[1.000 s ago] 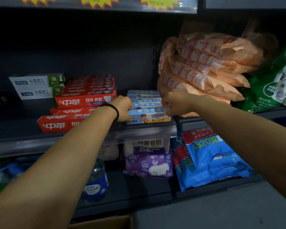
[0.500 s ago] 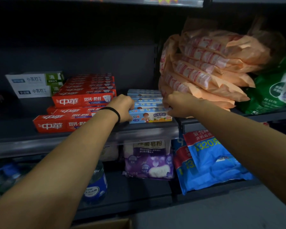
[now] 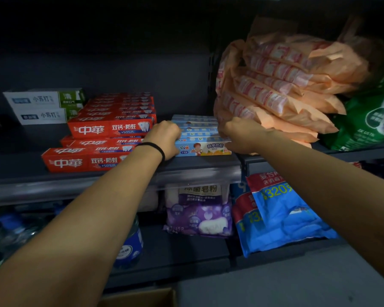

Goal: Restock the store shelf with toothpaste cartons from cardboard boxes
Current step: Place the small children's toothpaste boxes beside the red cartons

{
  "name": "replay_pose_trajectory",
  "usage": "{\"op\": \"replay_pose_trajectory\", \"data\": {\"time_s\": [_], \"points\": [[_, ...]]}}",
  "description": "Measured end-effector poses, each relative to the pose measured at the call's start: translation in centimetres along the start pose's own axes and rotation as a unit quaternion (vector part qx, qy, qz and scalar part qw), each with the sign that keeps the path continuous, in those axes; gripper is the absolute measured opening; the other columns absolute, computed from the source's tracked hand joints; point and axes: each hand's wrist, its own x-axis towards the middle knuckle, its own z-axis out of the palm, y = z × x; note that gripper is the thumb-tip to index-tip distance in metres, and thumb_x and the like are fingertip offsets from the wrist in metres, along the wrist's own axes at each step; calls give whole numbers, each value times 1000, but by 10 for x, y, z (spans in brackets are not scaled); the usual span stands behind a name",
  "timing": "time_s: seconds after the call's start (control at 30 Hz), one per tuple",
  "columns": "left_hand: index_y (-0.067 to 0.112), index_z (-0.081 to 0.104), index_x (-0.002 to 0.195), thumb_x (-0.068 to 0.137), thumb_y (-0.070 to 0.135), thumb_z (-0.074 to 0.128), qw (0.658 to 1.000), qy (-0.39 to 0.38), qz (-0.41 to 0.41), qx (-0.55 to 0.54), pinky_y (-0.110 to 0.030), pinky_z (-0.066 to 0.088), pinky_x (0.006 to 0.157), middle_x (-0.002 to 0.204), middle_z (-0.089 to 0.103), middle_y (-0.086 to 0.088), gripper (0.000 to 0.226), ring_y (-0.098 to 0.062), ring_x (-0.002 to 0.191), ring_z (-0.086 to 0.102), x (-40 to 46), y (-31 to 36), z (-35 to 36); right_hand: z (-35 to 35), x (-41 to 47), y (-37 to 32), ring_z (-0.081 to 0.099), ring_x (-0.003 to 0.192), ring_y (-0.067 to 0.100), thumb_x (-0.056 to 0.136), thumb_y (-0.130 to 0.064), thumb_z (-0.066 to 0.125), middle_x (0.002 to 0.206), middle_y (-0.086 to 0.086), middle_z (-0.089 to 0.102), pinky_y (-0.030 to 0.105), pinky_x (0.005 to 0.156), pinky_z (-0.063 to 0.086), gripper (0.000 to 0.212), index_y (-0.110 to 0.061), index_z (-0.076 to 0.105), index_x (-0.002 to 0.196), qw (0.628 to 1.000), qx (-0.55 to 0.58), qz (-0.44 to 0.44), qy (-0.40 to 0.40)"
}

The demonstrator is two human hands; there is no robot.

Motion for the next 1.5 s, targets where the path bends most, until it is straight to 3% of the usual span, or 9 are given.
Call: {"op": "replay_pose_trajectory", "data": {"time_s": [0.17, 0.33, 0.43, 0.57, 0.63, 0.77, 1.07, 1.3, 1.5], "points": [[9, 62, 117, 77, 24, 77, 1000, 3, 26, -1, -34, 46, 85, 115, 58, -10, 45, -26, 104, 56, -23, 2, -13, -14, -17, -20, 55, 106, 30, 82, -19, 63, 115, 11, 59, 42, 83, 49, 30, -10, 60, 110, 999, 26, -11, 37], [9, 65, 114, 77, 23, 75, 998, 5, 64, -6, -35, 48, 85, 113, 62, -11, 41, -28, 102, 57, -70, 3, -35, -31, -52, -75, 52, 112, 29, 85, -23, 62, 117, 9, 57, 40, 84, 46, 29, -11, 59, 111, 992, 75, -45, 96], [10, 66, 111, 76, 26, 76, 998, -6, 67, -7, -38, 48, 85, 110, 63, -11, 40, -28, 101, 58, -109, -3, -37, -27, -76, -117, 52, 109, 30, 82, -19, 62, 113, 12, 57, 43, 84, 46, 28, -8, 58, 107, 988, 104, -78, 84], [9, 67, 101, 76, 27, 76, 996, -60, 62, -15, -31, 44, 74, 103, 63, -10, 32, -28, 96, 58, -167, -8, -14, 4, -105, -166, 53, 102, 31, 80, -17, 62, 108, 11, 56, 45, 78, 47, 24, -9, 57, 103, 986, 129, -101, 41], [9, 67, 96, 76, 27, 75, 994, -91, 55, -20, -30, 40, 71, 101, 64, -11, 28, -29, 95, 58, -193, -12, 9, 25, -116, -185, 53, 103, 30, 83, -19, 61, 109, 12, 56, 44, 78, 47, 25, -8, 58, 105, 985, 141, -103, 9], [14, 64, 113, 78, 30, 73, 982, -179, 45, -35, -32, 44, 85, 114, 61, -8, 40, -26, 106, 56, -235, -26, 74, 73, -133, -218, 51, 110, 32, 83, -17, 59, 115, 13, 55, 43, 82, 47, 26, -7, 57, 107, 979, 153, -121, -58], [14, 54, 130, 83, 24, 70, 934, -341, 67, -80, -34, 39, 101, 132, 50, -5, 51, -23, 121, 47, -285, -29, 224, 178, -138, -252, 45, 115, 26, 88, -18, 57, 122, 8, 52, 38, 86, 43, 33, -10, 54, 120, 963, 171, -134, -162], [13, 57, 124, 82, 10, 65, 895, -410, 136, -106, -33, 41, 95, 123, 52, -6, 43, -23, 115, 48, -298, -30, 316, 239, -125, -255, 47, 114, 25, 88, -22, 56, 122, 8, 53, 35, 83, 41, 33, -11, 54, 119, 960, 187, -108, -178], [9, 63, 111, 85, 9, 61, 880, -423, 187, -110, -30, 37, 89, 116, 55, -9, 27, -25, 110, 49, -308, -21, 370, 274, -127, -255, 48, 113, 27, 87, -20, 57, 121, 9, 54, 36, 81, 42, 32, -9, 56, 118, 957, 209, -79, -184]]}}
